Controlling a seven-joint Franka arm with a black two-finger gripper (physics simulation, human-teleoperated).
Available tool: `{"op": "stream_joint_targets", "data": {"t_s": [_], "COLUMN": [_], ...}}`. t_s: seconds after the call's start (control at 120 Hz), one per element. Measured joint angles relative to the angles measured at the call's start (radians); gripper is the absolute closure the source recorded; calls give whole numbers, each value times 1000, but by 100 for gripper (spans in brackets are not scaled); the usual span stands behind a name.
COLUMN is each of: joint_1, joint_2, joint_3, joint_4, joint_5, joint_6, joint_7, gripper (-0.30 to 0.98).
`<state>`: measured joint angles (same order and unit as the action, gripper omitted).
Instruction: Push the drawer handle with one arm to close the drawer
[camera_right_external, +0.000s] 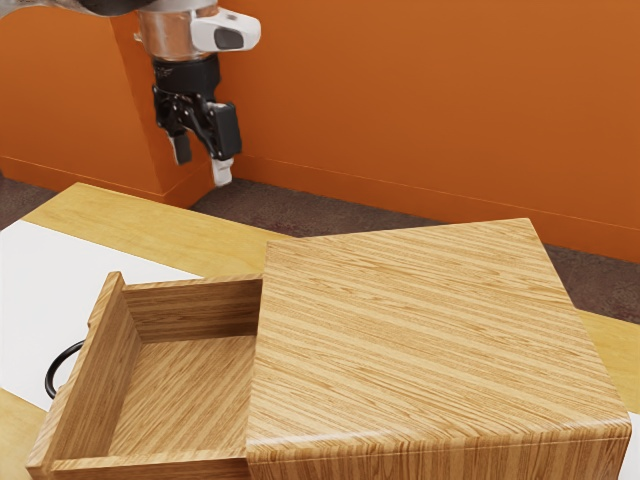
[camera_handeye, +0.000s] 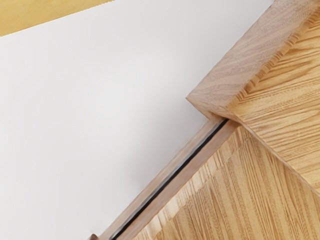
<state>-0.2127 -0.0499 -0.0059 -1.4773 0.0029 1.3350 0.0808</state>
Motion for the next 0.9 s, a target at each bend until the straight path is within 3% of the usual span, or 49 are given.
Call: {"op": "stream_joint_targets", "data": {"t_s": [0.083, 0.15, 0.283, 0.375, 0.417, 0.492, 0.658, 0.775, 0.9], "joint_1": [14, 72, 47, -188, -283, -406, -550, -565, -567], "joint_2": [8, -53, -584, -926, -1017, -1090, -1203, -1281, -1291], "joint_3": [71, 93, 106, 282, 342, 456, 658, 678, 672], "joint_4": [-6, -133, -689, -911, -960, -1005, -1065, -1110, -1135], "joint_5": [-19, -24, 54, 205, 285, 381, 541, 578, 551], "joint_6": [30, 55, 153, 173, 174, 169, 139, 103, 76], "joint_7": [-3, -12, -30, -35, -30, -14, 14, 23, 18], "gripper": [0, 0, 0, 1, 1, 3, 11, 17, 22]}}
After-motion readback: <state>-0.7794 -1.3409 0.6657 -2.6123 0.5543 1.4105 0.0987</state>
